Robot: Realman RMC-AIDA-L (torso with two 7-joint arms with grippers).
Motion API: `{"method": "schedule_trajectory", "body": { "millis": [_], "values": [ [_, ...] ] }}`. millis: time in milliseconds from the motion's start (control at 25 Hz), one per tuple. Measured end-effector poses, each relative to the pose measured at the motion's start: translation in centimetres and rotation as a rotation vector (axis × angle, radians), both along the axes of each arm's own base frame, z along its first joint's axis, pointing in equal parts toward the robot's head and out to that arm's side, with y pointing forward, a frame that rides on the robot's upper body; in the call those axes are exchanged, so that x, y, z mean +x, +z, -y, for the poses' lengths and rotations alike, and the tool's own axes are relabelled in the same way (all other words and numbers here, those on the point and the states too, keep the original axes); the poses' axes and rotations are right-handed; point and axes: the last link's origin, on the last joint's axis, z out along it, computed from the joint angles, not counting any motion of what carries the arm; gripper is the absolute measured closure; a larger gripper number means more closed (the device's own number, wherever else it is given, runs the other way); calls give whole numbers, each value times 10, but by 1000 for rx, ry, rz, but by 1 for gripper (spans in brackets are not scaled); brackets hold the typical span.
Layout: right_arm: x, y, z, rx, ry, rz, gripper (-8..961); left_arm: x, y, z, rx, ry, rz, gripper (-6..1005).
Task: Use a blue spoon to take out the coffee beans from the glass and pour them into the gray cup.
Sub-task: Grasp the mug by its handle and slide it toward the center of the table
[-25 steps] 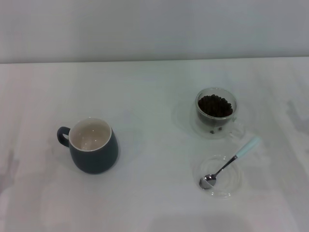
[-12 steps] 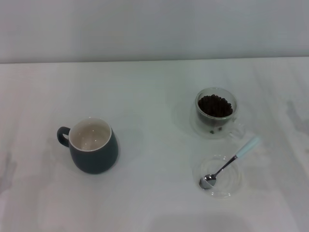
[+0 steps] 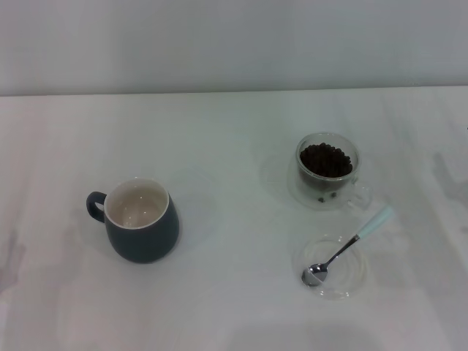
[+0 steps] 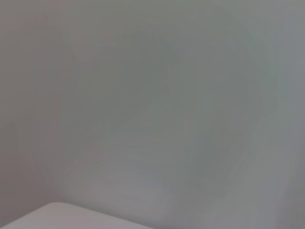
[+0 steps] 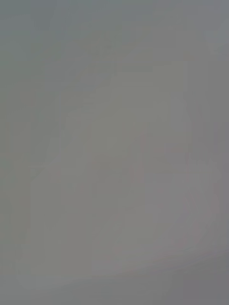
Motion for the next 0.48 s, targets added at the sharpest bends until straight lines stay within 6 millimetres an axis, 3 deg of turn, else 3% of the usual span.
{"method": "schedule_trajectory", "body": {
  "millis": [480],
  "values": [
    [-1, 0, 0, 3, 5, -1, 85, -2, 0, 3, 0, 9, 0, 120]
  ]
}}
